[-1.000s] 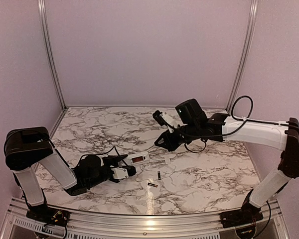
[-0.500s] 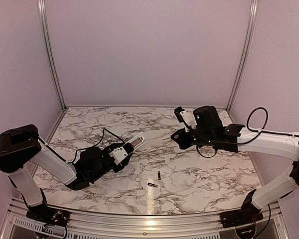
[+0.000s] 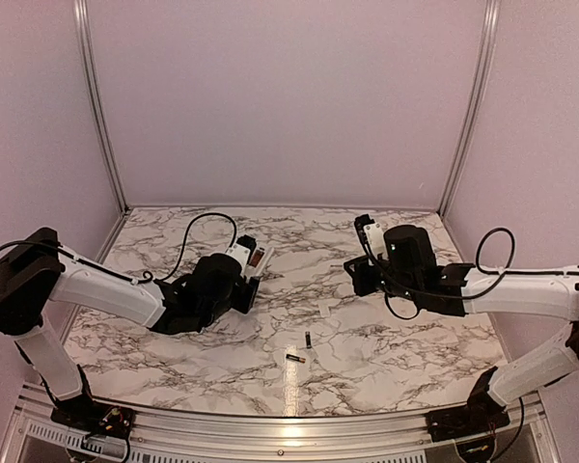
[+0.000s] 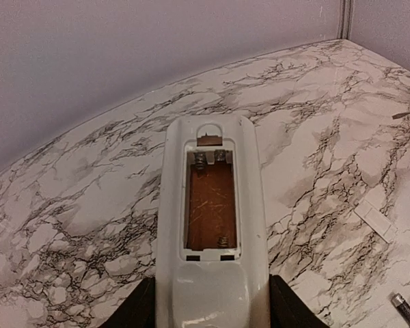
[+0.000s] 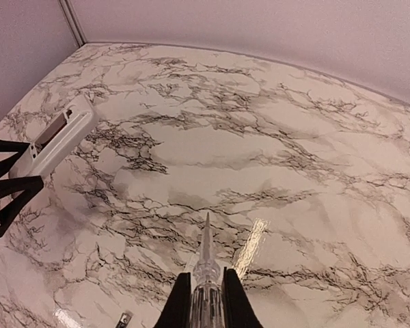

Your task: Unload the batteries from the remote control

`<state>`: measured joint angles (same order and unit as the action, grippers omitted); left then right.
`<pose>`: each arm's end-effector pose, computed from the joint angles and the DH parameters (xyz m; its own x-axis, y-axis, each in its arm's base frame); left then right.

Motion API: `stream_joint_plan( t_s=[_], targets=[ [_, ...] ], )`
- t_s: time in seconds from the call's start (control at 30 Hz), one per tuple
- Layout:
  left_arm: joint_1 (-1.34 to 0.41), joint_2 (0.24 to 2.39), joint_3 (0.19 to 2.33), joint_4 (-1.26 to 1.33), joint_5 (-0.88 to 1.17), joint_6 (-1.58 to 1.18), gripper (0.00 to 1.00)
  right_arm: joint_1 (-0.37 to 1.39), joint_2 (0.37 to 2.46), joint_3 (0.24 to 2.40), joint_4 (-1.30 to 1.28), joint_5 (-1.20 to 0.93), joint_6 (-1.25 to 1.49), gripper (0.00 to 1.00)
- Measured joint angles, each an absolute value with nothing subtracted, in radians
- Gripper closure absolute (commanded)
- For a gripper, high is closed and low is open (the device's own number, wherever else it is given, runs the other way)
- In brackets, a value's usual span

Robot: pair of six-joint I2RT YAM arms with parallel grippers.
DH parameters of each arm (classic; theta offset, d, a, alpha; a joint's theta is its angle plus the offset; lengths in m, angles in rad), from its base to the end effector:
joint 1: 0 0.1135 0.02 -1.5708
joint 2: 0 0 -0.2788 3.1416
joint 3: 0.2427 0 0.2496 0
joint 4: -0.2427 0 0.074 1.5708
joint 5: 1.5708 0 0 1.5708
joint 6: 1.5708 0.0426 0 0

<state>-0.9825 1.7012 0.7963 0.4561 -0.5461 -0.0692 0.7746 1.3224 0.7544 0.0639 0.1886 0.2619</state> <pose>0.2141 -0.2810 0.1886 -0.2714 0.3004 -0.9144 0.4335 0.8864 0.1625 0.2124 0.1967 0.2480 -0.4809 -0.1148 -0.8692 -0.4609 0.8765 0.1392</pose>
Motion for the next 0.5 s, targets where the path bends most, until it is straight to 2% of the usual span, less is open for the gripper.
stream_joint_plan(
  t_s=[0.27, 0.5],
  targets=[
    [-0.982, 1.702, 0.875, 0.138, -0.562, -0.466, 1.0, 0.775, 1.322, 0.71, 0.152, 0.201, 0.262, 1.0],
    [-0.98, 1.744, 0.884, 0.056, -0.579, -0.624, 1.0, 0.775, 1.295, 0.677, 0.188, 0.201, 0.262, 1.0]
  ],
)
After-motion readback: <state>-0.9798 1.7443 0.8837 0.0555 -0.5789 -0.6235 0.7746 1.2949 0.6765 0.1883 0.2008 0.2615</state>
